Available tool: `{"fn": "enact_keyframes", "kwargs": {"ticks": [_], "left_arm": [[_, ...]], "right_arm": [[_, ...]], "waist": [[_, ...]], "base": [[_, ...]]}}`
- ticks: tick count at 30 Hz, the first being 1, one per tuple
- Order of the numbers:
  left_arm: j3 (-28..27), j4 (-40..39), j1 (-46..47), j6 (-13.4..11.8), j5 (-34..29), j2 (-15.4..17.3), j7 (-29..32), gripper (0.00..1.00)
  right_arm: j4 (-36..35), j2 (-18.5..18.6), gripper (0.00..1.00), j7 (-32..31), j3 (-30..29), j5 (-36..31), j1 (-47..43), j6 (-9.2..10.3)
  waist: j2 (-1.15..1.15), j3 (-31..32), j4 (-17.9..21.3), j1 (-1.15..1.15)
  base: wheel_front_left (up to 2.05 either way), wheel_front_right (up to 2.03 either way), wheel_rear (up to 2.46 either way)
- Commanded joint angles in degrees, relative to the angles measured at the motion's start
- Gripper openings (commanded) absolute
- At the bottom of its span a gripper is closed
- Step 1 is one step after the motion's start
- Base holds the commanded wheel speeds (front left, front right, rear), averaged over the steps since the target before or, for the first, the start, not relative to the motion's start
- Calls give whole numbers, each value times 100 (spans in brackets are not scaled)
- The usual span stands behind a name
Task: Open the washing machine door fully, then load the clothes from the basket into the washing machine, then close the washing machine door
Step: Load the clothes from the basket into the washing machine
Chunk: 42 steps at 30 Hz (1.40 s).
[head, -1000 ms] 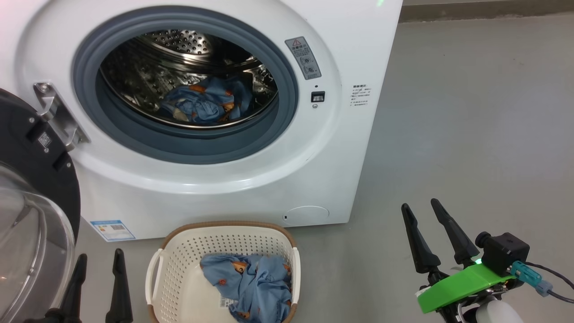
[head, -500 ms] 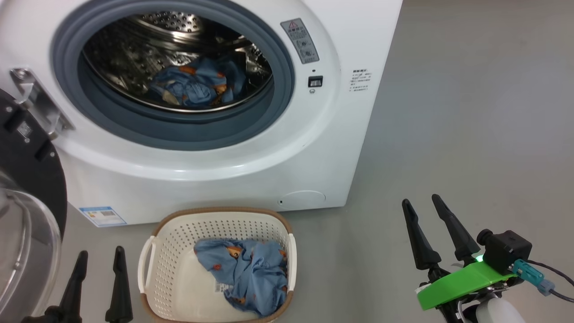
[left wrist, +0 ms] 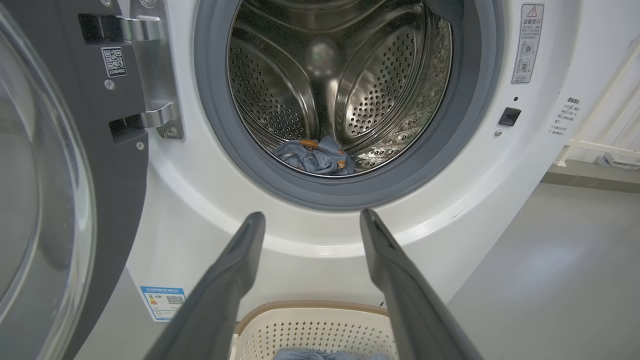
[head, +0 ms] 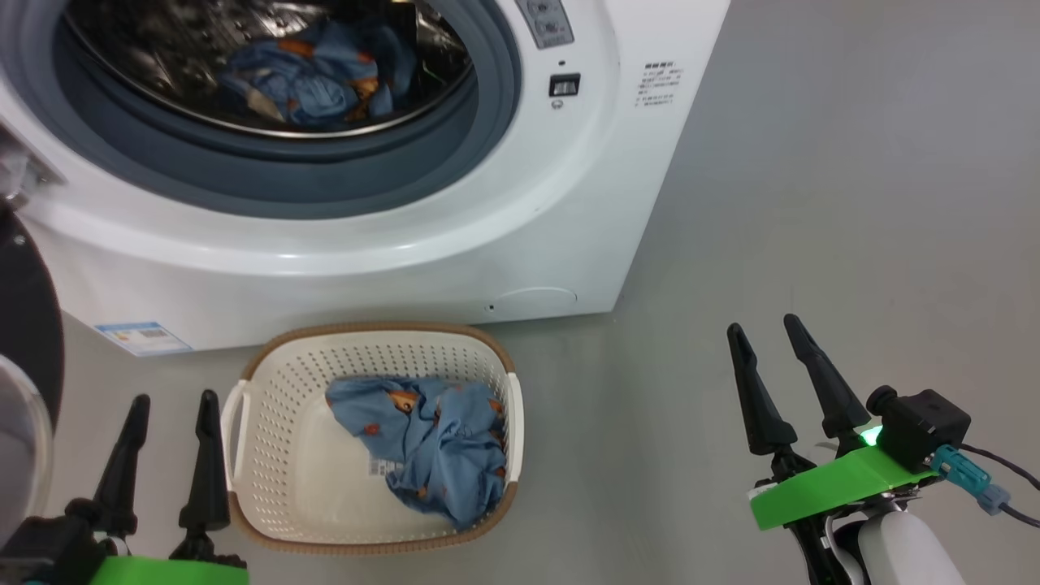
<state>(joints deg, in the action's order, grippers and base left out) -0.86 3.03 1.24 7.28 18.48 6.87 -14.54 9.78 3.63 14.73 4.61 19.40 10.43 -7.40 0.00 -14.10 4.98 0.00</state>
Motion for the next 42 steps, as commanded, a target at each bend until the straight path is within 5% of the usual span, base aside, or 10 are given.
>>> {"fn": "enact_keyframes", "kwargs": {"ticks": [1,18,42], "left_arm": [[-158,-90,218,14,72,157,-46,100],[468,363,1031,20,497,818,-46,100],[3166,2077,2718,21,1919,1717,-46,100]], "right_arm": [[-167,-33,100,27,100,-74,114,-9],[-441,-74,100,27,99,-50,396,-9],[-728,-75,100,27,180,190,787,-9]], "waist": [[0,-241,73,0],[0,-1348,180,0],[0,-2577,543,0]], "base": [[0,0,0],[0,0,0],[0,0,0]]}}
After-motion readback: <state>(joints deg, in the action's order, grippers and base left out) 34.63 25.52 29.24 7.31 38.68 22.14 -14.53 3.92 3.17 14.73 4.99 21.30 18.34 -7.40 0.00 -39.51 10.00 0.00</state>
